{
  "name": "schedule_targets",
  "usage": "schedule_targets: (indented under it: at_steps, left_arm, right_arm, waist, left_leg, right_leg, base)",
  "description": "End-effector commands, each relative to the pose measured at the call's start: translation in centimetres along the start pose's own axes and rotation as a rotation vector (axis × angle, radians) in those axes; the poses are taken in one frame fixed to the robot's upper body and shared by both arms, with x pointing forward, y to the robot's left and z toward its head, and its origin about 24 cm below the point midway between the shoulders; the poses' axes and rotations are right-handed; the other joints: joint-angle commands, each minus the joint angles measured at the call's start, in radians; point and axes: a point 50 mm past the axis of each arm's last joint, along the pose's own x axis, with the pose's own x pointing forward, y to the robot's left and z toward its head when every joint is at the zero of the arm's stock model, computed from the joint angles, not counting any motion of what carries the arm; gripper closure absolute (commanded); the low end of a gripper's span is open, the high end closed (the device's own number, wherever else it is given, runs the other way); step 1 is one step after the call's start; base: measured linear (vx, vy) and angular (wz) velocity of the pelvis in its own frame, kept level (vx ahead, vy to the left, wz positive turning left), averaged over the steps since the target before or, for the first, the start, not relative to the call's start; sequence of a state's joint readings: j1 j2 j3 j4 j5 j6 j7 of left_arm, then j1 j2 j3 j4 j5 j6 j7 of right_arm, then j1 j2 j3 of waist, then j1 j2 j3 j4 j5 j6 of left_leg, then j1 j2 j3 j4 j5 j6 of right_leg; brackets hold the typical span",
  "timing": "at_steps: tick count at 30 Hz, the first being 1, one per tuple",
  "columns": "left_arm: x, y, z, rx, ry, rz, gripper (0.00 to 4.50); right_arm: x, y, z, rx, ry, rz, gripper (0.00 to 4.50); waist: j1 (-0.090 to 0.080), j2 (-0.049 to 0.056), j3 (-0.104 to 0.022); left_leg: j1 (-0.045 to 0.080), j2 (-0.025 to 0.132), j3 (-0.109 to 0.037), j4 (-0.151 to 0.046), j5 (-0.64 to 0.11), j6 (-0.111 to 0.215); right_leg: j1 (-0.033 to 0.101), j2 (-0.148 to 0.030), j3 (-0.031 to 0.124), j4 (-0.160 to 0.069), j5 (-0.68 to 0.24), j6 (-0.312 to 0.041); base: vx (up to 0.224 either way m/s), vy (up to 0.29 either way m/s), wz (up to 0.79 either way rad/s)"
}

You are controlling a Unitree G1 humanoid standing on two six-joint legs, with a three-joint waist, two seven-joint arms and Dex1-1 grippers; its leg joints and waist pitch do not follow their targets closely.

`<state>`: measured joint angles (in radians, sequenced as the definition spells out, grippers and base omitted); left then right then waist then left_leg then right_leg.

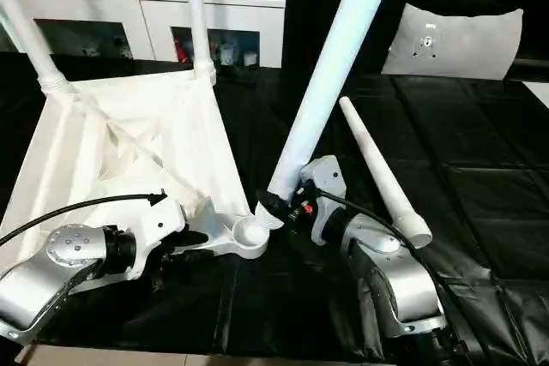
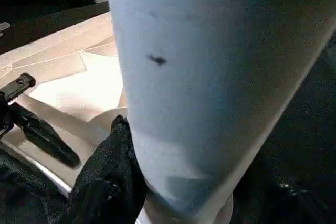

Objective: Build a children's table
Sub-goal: Insert table leg to table base

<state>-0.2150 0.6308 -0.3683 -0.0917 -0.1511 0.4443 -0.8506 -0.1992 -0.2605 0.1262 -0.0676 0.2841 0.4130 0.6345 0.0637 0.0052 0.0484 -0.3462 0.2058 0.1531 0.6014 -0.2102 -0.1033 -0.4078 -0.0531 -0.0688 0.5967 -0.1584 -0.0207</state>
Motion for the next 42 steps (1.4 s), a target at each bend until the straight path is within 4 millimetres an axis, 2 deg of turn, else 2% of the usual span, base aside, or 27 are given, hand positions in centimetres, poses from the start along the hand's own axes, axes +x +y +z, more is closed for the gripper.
schedule_targets:
  at_steps: [1,3,5,8,11,15,16,17,18,19,22,25,26,27,28,29,30,31,32,35,36,37,39,41,42]
  left_arm:
    - [-0.2,0.3,-0.6,0.005,0.046,0.007,3.44]
    - [-0.3,0.3,-0.8,0.007,0.054,0.005,3.8]
    - [-0.4,0.3,-1.0,0.01,0.065,0.003,3.91]
    - [-0.4,0.3,-1.4,0.016,0.089,-0.001,4.31]
    - [-0.4,0.4,-1.5,0.018,0.093,-0.004,4.45]
    - [-0.4,0.5,-1.5,0.022,0.098,-0.007,4.49]
    - [-0.4,0.6,-1.5,0.032,0.1,-0.006,4.5]
    - [-0.4,0.8,-1.6,0.05,0.109,0.011,4.5]
    - [-0.3,1.1,-1.6,0.066,0.116,0.026,4.5]
    - [-0.3,1.3,-1.6,0.071,0.119,0.042,4.5]
    - [-0.1,2.4,-1.3,0.051,0.079,0.113,4.5]
    - [0.5,3.2,-0.6,0.116,0.048,0.074,4.5]
    - [0.9,3.3,-0.4,0.131,0.04,0.041,4.5]
    - [1.0,3.3,-0.2,0.138,0.034,0.019,4.5]
    - [1.3,3.2,0.1,0.162,0.017,-0.013,4.5]
    - [1.5,3.0,0.3,0.18,0.005,-0.033,4.5]
    - [2.0,2.4,0.9,0.198,-0.037,-0.095,4.5]
    - [2.1,2.2,1.1,0.202,-0.046,-0.111,4.5]
    - [2.4,2.0,1.3,0.205,-0.062,-0.136,4.5]
    - [2.7,1.3,1.2,0.246,-0.073,-0.2,4.5]
    - [2.7,1.2,1.0,0.259,-0.072,-0.215,4.5]
    - [2.8,1.1,0.8,0.27,-0.071,-0.227,4.5]
    - [2.7,0.8,0.6,0.286,-0.076,-0.259,4.5]
    - [2.5,0.7,0.3,0.275,-0.072,-0.27,4.5]
    - [2.5,0.8,0.1,0.256,-0.065,-0.257,4.5]
  right_arm:
    - [-0.1,0.1,-0.1,-0.01,0.01,0.006,2.59]
    - [-0.1,0.2,-0.1,-0.012,0.01,0.008,2.59]
    - [0.0,0.2,-0.1,-0.014,0.012,0.01,2.59]
    - [0.0,0.2,-0.2,-0.021,0.017,0.018,2.59]
    - [0.0,0.2,-0.2,-0.026,0.021,0.02,2.59]
    - [0.1,0.1,-0.1,-0.029,0.021,0.021,2.59]
    - [0.1,0.1,-0.1,-0.03,0.02,0.021,2.59]
    - [0.1,0.0,-0.1,-0.031,0.018,0.02,2.59]
    - [0.1,-0.1,0.0,-0.032,0.016,0.018,2.59]
    - [0.1,-0.1,0.1,-0.033,0.015,0.018,2.59]
    - [0.3,-0.3,0.4,-0.036,0.003,0.01,2.59]
    - [0.4,-0.5,0.7,-0.021,-0.01,0.001,2.59]
    - [0.4,-0.5,0.7,-0.017,-0.013,-0.001,2.59]
    - [0.5,-0.5,0.8,-0.015,-0.014,-0.002,2.59]
    - [0.5,-0.5,0.8,-0.013,-0.013,-0.002,2.59]
    - [0.5,-0.5,0.9,-0.011,-0.013,-0.002,2.59]
    - [0.7,-0.4,1.0,-0.005,-0.008,0.012,2.59]
    - [0.7,-0.3,1.1,-0.005,-0.006,0.017,2.59]
    - [0.8,-0.3,1.1,-0.004,-0.003,0.026,2.59]
    - [1.0,0.0,1.3,-0.016,0.004,0.054,2.59]
    - [1.0,0.1,1.3,-0.017,0.005,0.059,2.59]
    - [1.0,0.1,1.3,-0.018,0.006,0.062,2.59]
    - [1.0,0.2,1.3,-0.017,0.008,0.073,2.59]
    - [0.9,0.4,1.2,-0.012,0.021,0.094,2.59]
    - [0.9,0.6,1.1,-0.008,0.031,0.109,2.59]
  waist:
    - [0.0,0.016,-0.051]
    - [-0.004,0.016,-0.051]
    - [-0.004,0.015,-0.051]
    - [-0.005,0.015,-0.051]
    - [-0.006,0.015,-0.051]
    - [-0.012,0.014,-0.053]
    - [-0.012,0.01,-0.052]
    - [-0.011,0.013,-0.053]
    - [-0.011,0.009,-0.052]
    - [-0.011,0.01,-0.051]
    - [-0.013,0.008,-0.049]
    - [-0.015,0.004,-0.046]
    - [-0.015,0.003,-0.045]
    - [-0.014,0.003,-0.049]
    - [-0.014,0.006,-0.05]
    - [-0.015,0.005,-0.046]
    - [-0.014,0.009,-0.048]
    - [-0.015,0.009,-0.048]
    - [-0.012,0.008,-0.052]
    - [0.003,0.012,-0.053]
    - [0.007,0.012,-0.054]
    - [0.013,0.013,-0.057]
    - [0.022,0.012,-0.059]
    - [0.027,0.011,-0.063]
    - [0.028,0.007,-0.062]
  left_leg:
    - [-0.001,0.01,-0.001,-0.082,-0.264,0.0]
    - [-0.001,0.01,-0.002,-0.082,-0.267,0.0]
    - [-0.002,0.009,-0.002,-0.082,-0.266,0.002]
    - [-0.002,0.01,-0.002,-0.082,-0.26,0.004]
    - [-0.003,0.01,-0.002,-0.083,-0.259,0.004]
    - [-0.003,0.01,-0.002,-0.082,-0.25,0.005]
    - [-0.004,0.01,-0.001,-0.082,-0.248,0.006]
    - [-0.002,0.01,-0.001,-0.082,-0.246,0.007]
    - [-0.003,0.009,0.0,-0.081,-0.244,0.01]
    - [-0.002,0.01,0.0,-0.082,-0.247,0.008]
    - [0.001,0.008,0.001,-0.08,-0.264,0.007]
    - [-0.001,-0.002,-0.001,-0.077,-0.28,0.011]
    - [0.005,-0.007,0.001,-0.073,-0.284,0.015]
    - [0.006,-0.006,0.0,-0.071,-0.276,0.014]
    - [0.005,-0.004,-0.001,-0.074,-0.271,0.012]
    - [0.001,-0.002,-0.003,-0.077,-0.278,0.015]
    - [0.008,-0.001,-0.004,-0.076,-0.294,0.011]
    - [0.009,-0.002,-0.003,-0.075,-0.294,0.012]
    - [0.009,0.002,-0.004,-0.077,-0.28,0.013]
    - [0.013,0.012,0.0,-0.081,-0.264,0.015]
    - [0.011,0.013,0.001,-0.082,-0.258,0.013]
    - [0.005,0.015,0.001,-0.084,-0.235,0.012]
    - [0.006,0.016,0.004,-0.083,-0.209,0.01]
    - [0.002,0.017,0.005,-0.083,-0.177,0.008]
    - [-0.001,0.017,0.006,-0.084,-0.166,0.007]
  right_leg:
    - [0.045,-0.066,0.041,-0.091,-0.474,-0.079]
    - [0.044,-0.065,0.04,-0.089,-0.47,-0.081]
    - [0.044,-0.066,0.04,-0.091,-0.476,-0.081]
    - [0.044,-0.066,0.041,-0.09,-0.476,-0.08]
    - [0.045,-0.066,0.041,-0.09,-0.479,-0.078]
    - [0.045,-0.065,0.042,-0.085,-0.442,-0.094]
    - [0.046,-0.065,0.043,-0.085,-0.438,-0.096]
    - [0.045,-0.065,0.043,-0.084,-0.437,-0.097]
    - [0.045,-0.064,0.043,-0.086,-0.444,-0.094]
    - [0.044,-0.065,0.043,-0.086,-0.45,-0.093]
    - [0.042,-0.066,0.04,-0.094,-0.505,-0.074]
    - [0.041,-0.067,0.033,-0.111,-0.606,-0.027]
    - [0.035,-0.065,0.03,-0.122,-0.647,-0.004]
    - [0.036,-0.068,0.031,-0.121,-0.645,0.001]
    - [0.038,-0.069,0.031,-0.117,-0.635,-0.002]
    - [0.037,-0.068,0.028,-0.121,-0.638,-0.002]
    - [0.033,-0.069,0.027,-0.121,-0.644,-0.005]
    - [0.033,-0.069,0.028,-0.122,-0.641,-0.008]
    - [0.036,-0.071,0.032,-0.114,-0.602,-0.025]
    - [0.031,-0.07,0.041,-0.099,-0.507,-0.072]
    - [0.036,-0.072,0.043,-0.093,-0.475,-0.085]
    - [0.041,-0.073,0.045,-0.086,-0.437,-0.092]
    - [0.041,-0.073,0.05,-0.078,-0.381,-0.106]
    - [0.048,-0.075,0.051,-0.068,-0.326,-0.123]
    - [0.05,-0.075,0.051,-0.065,-0.307,-0.128]
  base:
    - [0.0,0.0,0.0]
    - [0.0,0.0,0.0]
    - [0.0,0.0,0.0]
    - [0.0,0.0,0.0]
    - [0.0,0.0,0.0]
    - [0.0,0.0,0.0]
    - [0.0,0.0,0.0]
    - [0.0,0.0,0.0]
    - [0.0,0.0,0.0]
    - [0.0,0.0,0.0]
    - [0.0,0.0,0.0]
    - [0.0,0.0,0.0]
    - [0.0,0.0,0.0]
    - [0.0,0.0,0.0]
    - [0.0,0.0,0.0]
    - [0.0,0.0,0.0]
    - [0.0,0.0,0.0]
    - [0.0,0.0,0.0]
    - [0.0,0.0,0.0]
    - [0.0,0.0,0.0]
    - [0.0,0.0,0.0]
    - [0.0,0.0,0.0]
    - [0.0,0.0,0.0]
    - [0.0,0.0,0.0]
    - [0.0,0.0,0.0]
